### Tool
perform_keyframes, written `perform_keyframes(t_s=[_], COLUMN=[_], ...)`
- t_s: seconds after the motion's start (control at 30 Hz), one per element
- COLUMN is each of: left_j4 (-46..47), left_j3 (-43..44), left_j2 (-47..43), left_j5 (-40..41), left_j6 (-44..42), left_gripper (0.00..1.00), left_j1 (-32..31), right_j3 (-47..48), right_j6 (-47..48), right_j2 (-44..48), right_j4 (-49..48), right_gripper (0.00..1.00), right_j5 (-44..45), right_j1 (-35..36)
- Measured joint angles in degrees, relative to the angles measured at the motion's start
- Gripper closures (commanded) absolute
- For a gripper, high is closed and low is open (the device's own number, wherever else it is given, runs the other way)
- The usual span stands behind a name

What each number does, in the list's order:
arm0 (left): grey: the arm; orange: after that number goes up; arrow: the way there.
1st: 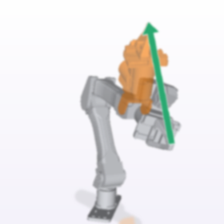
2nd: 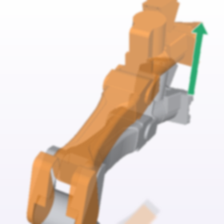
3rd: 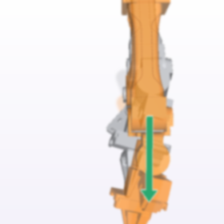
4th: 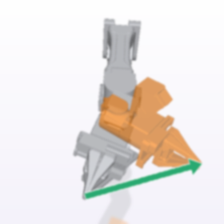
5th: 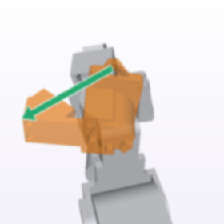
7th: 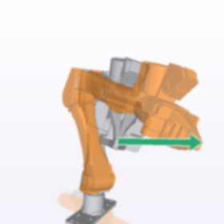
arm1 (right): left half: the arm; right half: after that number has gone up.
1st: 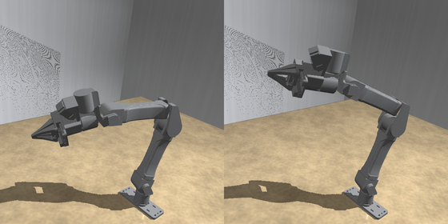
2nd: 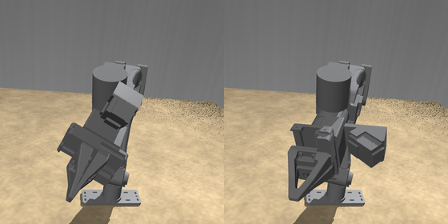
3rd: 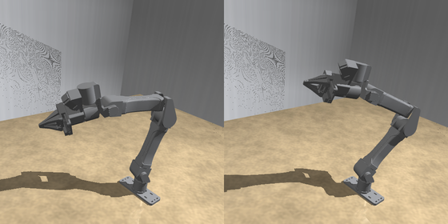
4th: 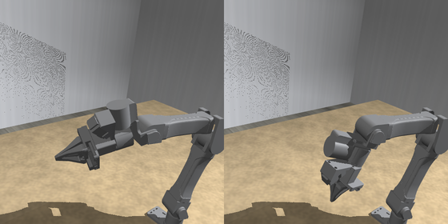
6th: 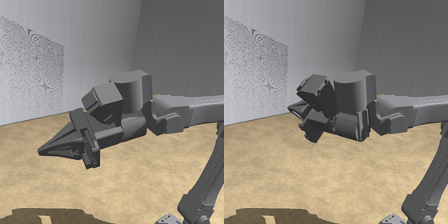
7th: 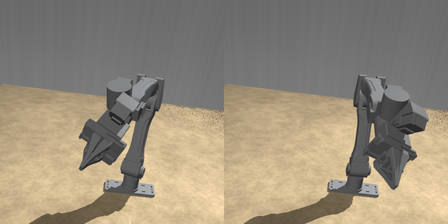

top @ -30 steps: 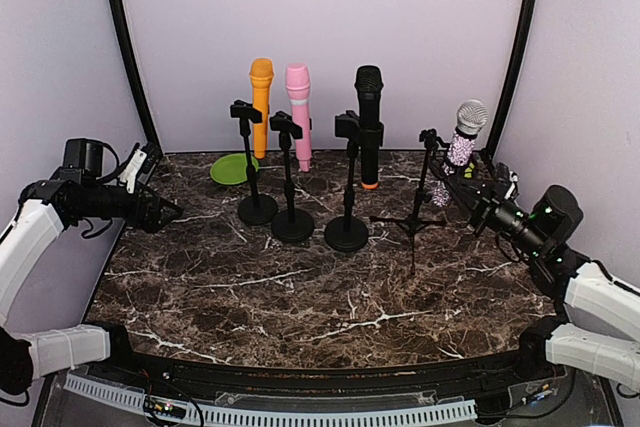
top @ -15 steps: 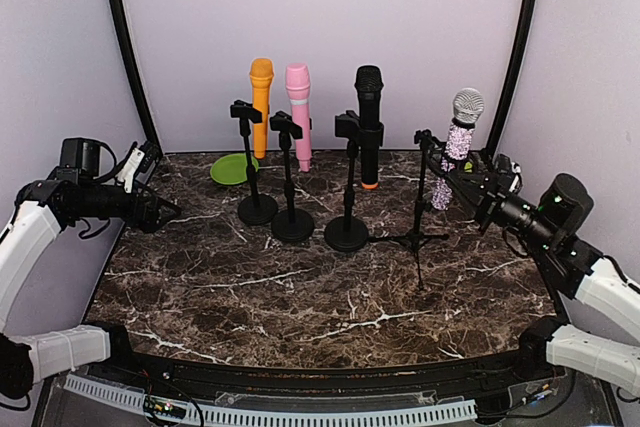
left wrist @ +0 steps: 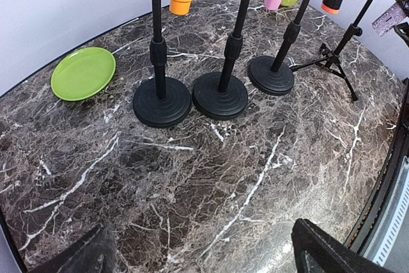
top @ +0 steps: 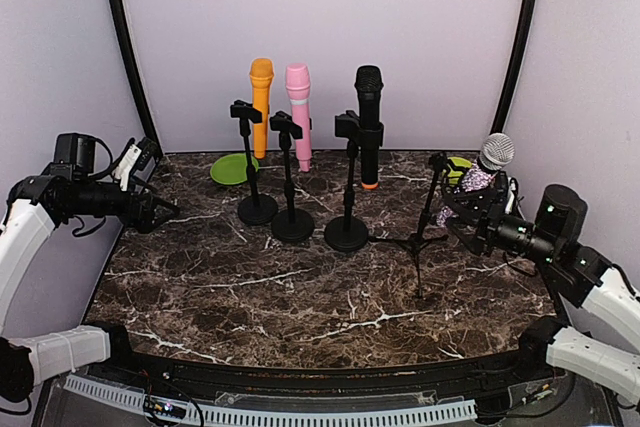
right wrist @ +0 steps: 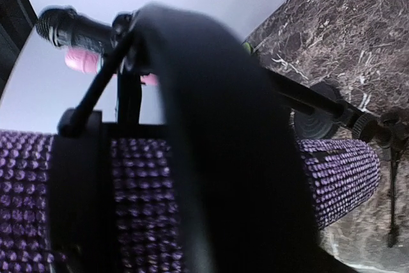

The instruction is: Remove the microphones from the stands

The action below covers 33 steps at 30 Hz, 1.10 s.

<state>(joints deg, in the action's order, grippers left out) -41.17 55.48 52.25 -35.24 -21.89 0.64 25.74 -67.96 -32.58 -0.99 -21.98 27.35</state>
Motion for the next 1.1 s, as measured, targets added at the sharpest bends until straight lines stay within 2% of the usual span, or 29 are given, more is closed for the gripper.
perform_keyframes(t_s=[0.13, 0.27, 0.4, 0.43, 0.6, 0.77, 1.0, 1.1], left_j4=[-0.79, -1.03, -1.38, -1.42, -1.97, -2.43, -2.58, -2.80], left_j3=[0.00, 0.07, 0.98, 1.18, 1.81, 2.60, 2.86, 2.89], left_j2=[0.00, 0.04, 0.59, 0.70, 1.05, 1.27, 1.33, 1.33], left_j5=[-0.55, -0.96, -1.11, -1.22, -1.79, -1.86, -1.88, -1.84], left_j6=[0.02, 0.00, 0.00, 0.00, 0.00, 0.00, -0.26, -0.42], left_gripper=[0.01, 0.01, 0.01, 0.01, 0.01, 0.01, 0.01, 0.01], left_j1=[0.00, 0.00, 0.00, 0.00, 0.00, 0.00, 0.00, 0.00], right_j3=[2.49, 2.34, 0.66, -0.13, -3.19, -2.38, -1.36, -0.94], right_j6=[9.92, 17.49, 21.09, 21.75, 24.13, 30.49, 43.78, 49.16], right_j2=[1.95, 9.92, 16.39, 16.87, 15.65, 10.60, 7.67, 6.08], right_j4=[8.61, 19.26, 24.87, 25.53, 25.79, 21.09, 13.22, 11.43], right_gripper=[0.09, 0.08, 0.10, 0.07, 0.05, 0.11, 0.14, 0.21], right_j5=[0.98, 4.13, 8.37, 9.42, 14.14, 18.23, 16.11, 15.21], right_j1=[0.02, 0.02, 0.02, 0.02, 0.02, 0.02, 0.02, 0.02])
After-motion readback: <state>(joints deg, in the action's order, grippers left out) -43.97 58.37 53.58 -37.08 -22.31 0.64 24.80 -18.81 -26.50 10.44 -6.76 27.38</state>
